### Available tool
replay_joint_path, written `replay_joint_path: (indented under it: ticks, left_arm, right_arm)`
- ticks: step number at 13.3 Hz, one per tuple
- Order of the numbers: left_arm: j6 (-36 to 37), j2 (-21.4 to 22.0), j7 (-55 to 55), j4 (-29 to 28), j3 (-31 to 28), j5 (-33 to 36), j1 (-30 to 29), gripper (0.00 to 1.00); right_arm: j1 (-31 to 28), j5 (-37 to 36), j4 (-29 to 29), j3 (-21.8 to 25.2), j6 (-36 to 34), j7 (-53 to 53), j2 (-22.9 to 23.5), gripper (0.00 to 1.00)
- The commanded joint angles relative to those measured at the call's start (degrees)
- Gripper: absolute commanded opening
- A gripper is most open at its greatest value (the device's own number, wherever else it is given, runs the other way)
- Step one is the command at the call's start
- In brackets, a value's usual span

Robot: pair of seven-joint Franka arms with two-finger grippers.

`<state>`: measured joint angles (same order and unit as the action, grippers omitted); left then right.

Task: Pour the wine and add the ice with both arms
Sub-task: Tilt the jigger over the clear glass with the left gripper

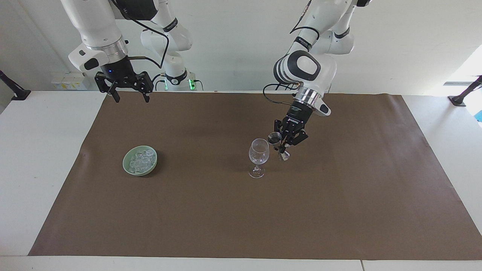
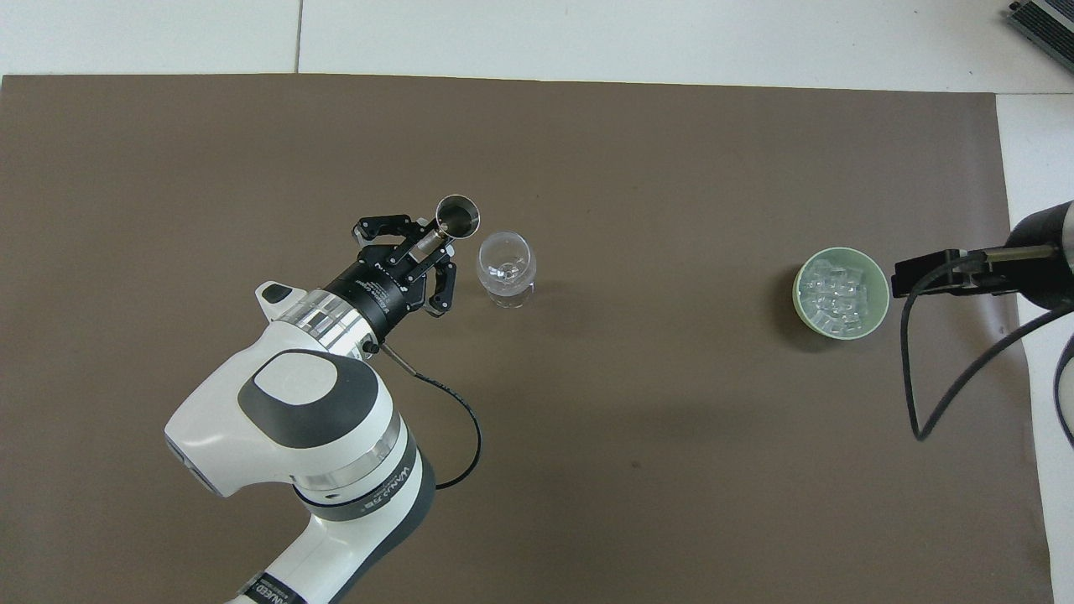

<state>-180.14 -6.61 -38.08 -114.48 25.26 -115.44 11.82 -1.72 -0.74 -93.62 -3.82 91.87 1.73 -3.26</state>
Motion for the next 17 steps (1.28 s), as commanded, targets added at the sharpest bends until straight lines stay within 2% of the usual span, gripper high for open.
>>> replay_joint_path:
  ticks: [1, 5, 17]
  left_arm:
    - [-1.7, -0.9, 0.3, 1.3, -0.6, 2.0, 1.4, 0.00]
    - [-1.9, -0.9, 4.8, 0.7, -0.6, 2.8, 1.5, 0.00]
    - [-6.2, -2.4, 8.9, 1.5, -0.6, 6.2, 4.1, 0.00]
  right_arm:
    - [-0.3, -0.1, -1.4, -0.2, 0.1, -1.1, -1.2, 1.00]
    - [-0.3, -0.1, -1.3, -0.2, 0.1, -1.1, -1.2, 1.00]
    - [-0.3, -0.1, -1.3, -0.2, 0.1, -1.1, -1.2, 1.00]
